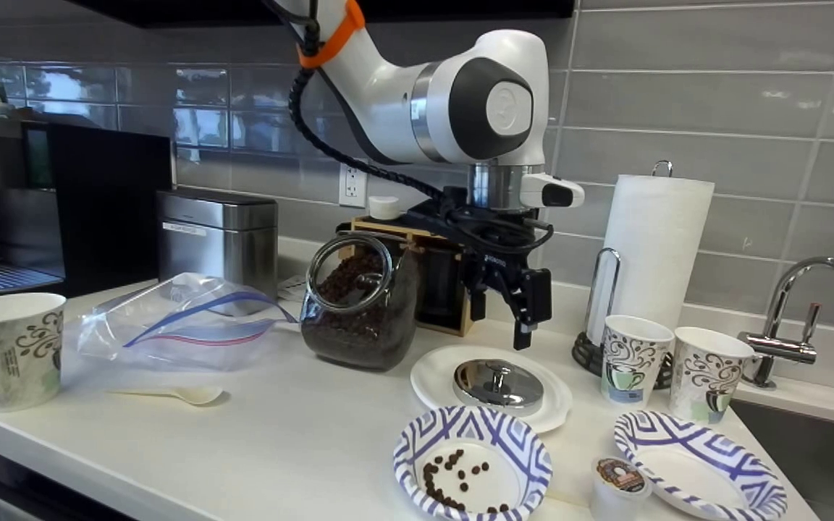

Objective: Push the silver spoon into the glass container then place the silver lid on the container.

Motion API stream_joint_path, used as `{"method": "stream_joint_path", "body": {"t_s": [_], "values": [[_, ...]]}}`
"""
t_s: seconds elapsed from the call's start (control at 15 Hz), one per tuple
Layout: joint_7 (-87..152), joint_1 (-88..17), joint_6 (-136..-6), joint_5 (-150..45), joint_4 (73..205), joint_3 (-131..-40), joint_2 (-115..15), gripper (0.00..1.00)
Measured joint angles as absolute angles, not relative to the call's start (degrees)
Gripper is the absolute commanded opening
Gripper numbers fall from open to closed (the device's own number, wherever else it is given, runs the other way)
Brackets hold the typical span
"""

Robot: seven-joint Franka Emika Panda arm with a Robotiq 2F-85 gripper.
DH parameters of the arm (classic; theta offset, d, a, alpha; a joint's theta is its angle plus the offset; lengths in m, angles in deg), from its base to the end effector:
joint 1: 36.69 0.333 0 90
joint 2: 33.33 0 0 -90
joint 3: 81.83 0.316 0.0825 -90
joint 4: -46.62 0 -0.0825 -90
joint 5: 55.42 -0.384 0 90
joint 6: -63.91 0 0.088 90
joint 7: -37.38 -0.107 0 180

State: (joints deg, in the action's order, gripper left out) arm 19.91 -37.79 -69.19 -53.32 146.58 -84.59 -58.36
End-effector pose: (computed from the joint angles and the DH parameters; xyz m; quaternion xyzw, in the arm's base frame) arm 0.6712 -0.0428 0.3386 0.9825 -0.1703 0.0732 0.0157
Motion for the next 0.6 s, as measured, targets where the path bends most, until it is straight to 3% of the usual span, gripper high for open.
{"method": "stream_joint_path", "body": {"t_s": [0.6], "values": [[22.0, -37.3, -69.2, -53.7, 139.3, -84.2, -65.8, 1.0]]}}
